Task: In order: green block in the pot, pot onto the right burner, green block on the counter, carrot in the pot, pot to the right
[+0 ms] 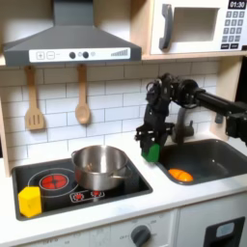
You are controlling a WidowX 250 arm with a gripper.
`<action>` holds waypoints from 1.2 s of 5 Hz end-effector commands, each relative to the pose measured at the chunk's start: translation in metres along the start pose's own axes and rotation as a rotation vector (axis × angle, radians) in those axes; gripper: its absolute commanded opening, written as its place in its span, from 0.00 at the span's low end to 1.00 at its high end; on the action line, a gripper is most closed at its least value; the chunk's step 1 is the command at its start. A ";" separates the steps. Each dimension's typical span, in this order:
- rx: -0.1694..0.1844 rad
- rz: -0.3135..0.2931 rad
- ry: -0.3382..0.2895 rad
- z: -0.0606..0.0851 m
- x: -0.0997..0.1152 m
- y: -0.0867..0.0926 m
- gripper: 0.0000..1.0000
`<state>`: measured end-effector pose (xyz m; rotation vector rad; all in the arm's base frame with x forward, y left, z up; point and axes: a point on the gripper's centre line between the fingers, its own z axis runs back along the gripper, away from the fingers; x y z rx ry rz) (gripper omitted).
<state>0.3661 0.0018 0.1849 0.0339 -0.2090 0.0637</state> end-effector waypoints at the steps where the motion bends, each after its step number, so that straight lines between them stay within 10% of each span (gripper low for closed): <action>1: 0.003 -0.022 0.018 0.003 -0.006 0.003 1.00; 6: -0.060 -0.133 0.037 0.008 -0.033 -0.022 1.00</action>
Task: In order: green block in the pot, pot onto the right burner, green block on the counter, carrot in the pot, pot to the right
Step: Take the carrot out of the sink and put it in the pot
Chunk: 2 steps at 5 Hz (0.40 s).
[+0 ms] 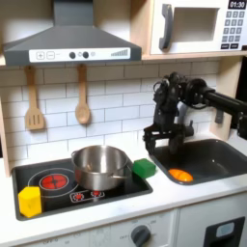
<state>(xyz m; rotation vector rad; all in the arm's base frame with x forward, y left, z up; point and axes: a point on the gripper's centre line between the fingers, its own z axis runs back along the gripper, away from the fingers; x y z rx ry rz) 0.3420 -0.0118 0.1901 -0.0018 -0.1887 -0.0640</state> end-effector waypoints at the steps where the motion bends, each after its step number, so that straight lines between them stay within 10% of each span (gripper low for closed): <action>1: -0.013 -0.015 0.036 -0.007 -0.019 -0.025 1.00; 2: -0.022 -0.034 0.057 -0.012 -0.025 -0.043 1.00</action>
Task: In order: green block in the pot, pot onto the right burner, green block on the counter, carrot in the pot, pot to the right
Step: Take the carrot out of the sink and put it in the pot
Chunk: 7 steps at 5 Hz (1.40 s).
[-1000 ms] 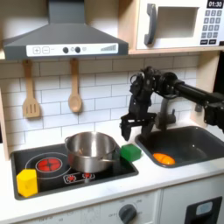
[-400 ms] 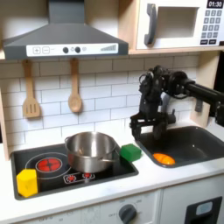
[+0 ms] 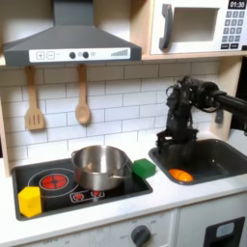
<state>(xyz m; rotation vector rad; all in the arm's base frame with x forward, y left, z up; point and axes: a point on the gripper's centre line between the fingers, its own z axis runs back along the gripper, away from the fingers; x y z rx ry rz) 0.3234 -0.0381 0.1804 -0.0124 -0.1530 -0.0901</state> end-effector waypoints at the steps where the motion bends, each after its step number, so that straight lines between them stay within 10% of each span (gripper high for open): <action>1: -0.016 -0.010 0.040 -0.013 -0.011 -0.031 1.00; 7: 0.010 0.273 0.048 -0.031 0.016 -0.043 1.00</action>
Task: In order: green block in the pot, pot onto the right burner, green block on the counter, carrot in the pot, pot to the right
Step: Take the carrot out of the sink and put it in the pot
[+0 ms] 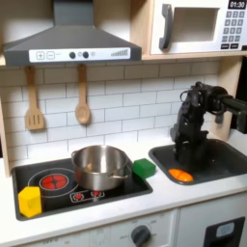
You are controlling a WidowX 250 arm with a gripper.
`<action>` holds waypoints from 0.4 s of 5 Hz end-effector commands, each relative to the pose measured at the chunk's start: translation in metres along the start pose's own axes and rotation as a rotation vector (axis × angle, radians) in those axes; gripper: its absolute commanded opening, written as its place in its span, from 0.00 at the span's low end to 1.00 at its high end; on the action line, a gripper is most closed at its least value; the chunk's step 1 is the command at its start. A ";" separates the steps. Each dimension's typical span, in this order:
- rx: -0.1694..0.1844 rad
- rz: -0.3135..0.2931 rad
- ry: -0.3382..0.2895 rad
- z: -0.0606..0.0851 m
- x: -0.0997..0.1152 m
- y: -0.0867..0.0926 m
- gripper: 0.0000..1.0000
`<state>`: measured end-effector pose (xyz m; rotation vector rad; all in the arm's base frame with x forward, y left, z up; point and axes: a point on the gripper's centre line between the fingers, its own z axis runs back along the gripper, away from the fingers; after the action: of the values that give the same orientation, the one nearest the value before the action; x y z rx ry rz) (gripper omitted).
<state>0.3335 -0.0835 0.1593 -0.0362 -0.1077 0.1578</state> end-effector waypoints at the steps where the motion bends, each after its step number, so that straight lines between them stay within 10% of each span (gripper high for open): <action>1: 0.027 0.047 0.020 -0.020 0.011 0.000 1.00; 2: 0.041 0.053 0.030 -0.030 0.013 -0.004 1.00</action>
<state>0.3512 -0.0839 0.1300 0.0005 -0.0708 0.2189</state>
